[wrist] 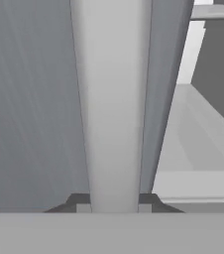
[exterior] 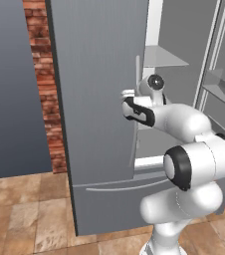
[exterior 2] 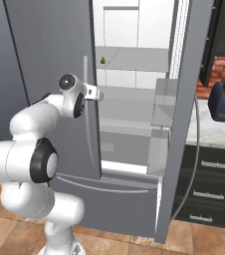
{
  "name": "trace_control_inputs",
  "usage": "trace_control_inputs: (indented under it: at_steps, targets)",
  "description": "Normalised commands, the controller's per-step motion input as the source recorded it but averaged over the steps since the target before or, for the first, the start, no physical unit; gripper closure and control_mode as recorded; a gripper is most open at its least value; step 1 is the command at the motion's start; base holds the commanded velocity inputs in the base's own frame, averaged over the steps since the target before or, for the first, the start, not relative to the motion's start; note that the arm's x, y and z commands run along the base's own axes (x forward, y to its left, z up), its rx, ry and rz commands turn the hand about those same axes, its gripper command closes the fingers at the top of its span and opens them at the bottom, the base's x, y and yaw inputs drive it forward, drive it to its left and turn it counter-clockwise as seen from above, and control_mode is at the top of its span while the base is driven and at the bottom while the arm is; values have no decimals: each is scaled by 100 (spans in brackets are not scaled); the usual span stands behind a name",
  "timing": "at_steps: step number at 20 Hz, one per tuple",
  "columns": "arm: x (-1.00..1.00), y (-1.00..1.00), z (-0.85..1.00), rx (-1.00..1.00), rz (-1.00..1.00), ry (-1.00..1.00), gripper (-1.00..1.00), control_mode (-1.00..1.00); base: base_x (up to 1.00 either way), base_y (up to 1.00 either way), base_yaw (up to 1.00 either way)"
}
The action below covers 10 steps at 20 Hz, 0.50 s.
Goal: There is a bowl on the dining counter. Grab a lemon wedge from the fridge and place it in the bowl. Then get the liquor bottle and glass cup from the cabinet and place them next to the bowl.
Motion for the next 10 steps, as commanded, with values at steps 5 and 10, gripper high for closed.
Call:
trace_control_inputs:
  at_steps: [5, 10]
  targets:
    - [-12, 72, -1, 0, 10, 0, 100, -100, 0, 0, 0]
    - [-46, 97, 0, 0, 14, 0, 100, -100, 0, 0, 0]
